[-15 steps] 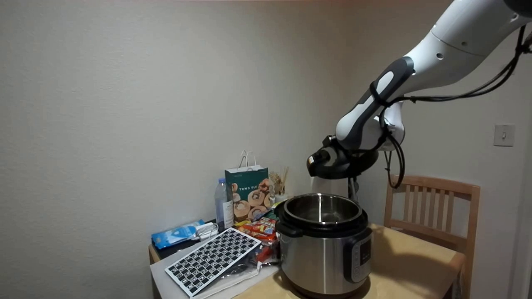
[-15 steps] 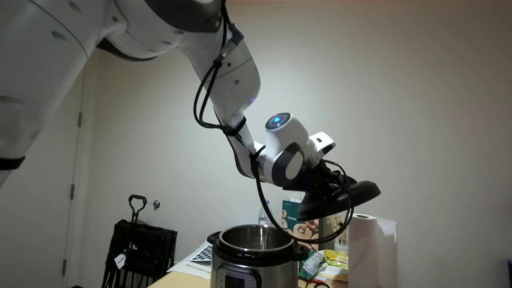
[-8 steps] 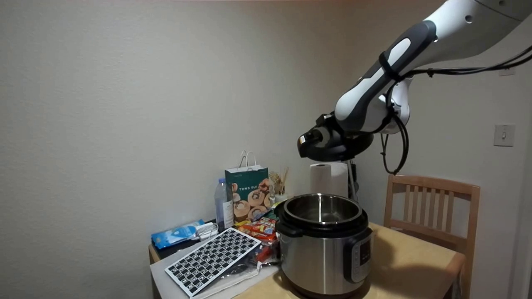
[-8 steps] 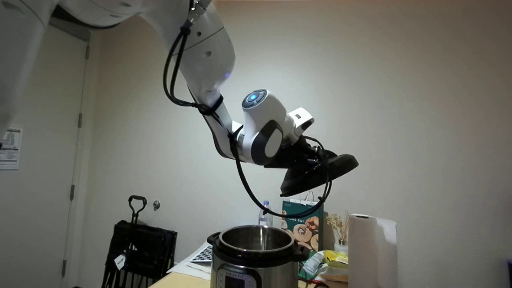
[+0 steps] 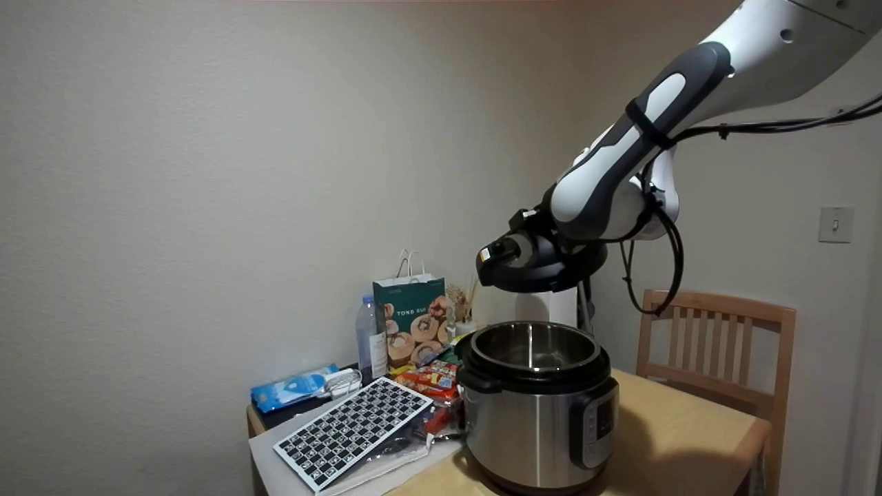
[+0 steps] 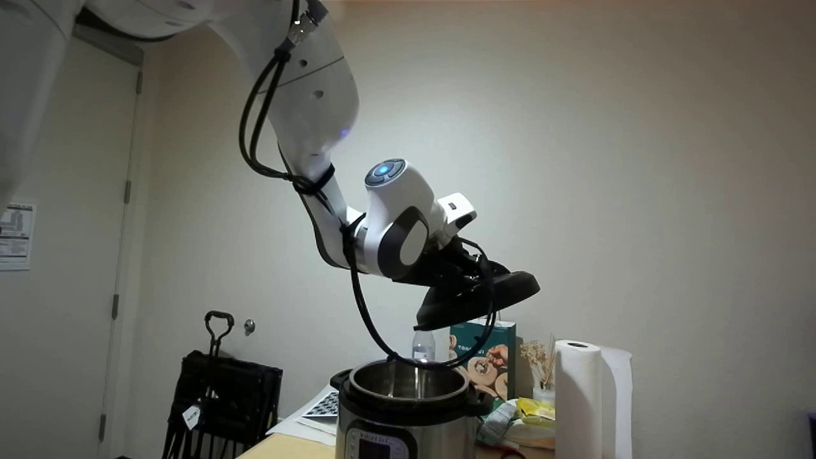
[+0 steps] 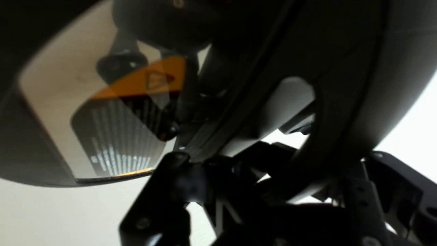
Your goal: Put the lid on the pressure cooker
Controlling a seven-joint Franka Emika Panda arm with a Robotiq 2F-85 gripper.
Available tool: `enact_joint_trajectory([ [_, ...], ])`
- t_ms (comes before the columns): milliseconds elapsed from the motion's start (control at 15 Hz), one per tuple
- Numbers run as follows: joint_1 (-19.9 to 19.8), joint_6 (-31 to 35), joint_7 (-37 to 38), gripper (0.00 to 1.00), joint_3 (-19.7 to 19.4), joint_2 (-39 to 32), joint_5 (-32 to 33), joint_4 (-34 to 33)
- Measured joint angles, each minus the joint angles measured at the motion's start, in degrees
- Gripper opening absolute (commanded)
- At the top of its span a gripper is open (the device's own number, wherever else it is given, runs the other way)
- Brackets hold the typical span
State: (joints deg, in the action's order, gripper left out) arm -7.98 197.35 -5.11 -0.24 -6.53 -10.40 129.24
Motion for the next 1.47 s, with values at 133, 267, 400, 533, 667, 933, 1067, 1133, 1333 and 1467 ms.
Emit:
enact_joint_trajectory([
  [133,-0.45,-2.4,0.72,0.03,1.2,-0.74,2.26,0.96],
  [267,-2.84,-4.58,4.17,0.03,6.13,-1.92,6.91,2.97],
  [400,-7.94,-4.9,8.59,0.03,13.92,-3.68,10.48,4.68],
  [533,-15.06,-4.82,13.31,0.03,21.95,-5.25,13.71,5.63],
  [667,-22.43,-2.93,16.43,0.03,27.84,-6.23,16.73,6.93],
  [933,-31.56,0.37,23.45,0.03,33.15,-6.25,22.52,9.38],
  [1067,-31.31,0.43,24.36,0.03,33.39,-6.2,22.56,9.37],
  [1133,-31.16,0.38,24.36,0.03,33.37,-6.17,22.56,9.39],
  [1333,-30.43,0.32,24.36,0.03,33.03,-5.95,22.55,9.66],
  [1467,-29.98,0.32,24.36,0.03,32.75,-5.45,22.38,10.15],
])
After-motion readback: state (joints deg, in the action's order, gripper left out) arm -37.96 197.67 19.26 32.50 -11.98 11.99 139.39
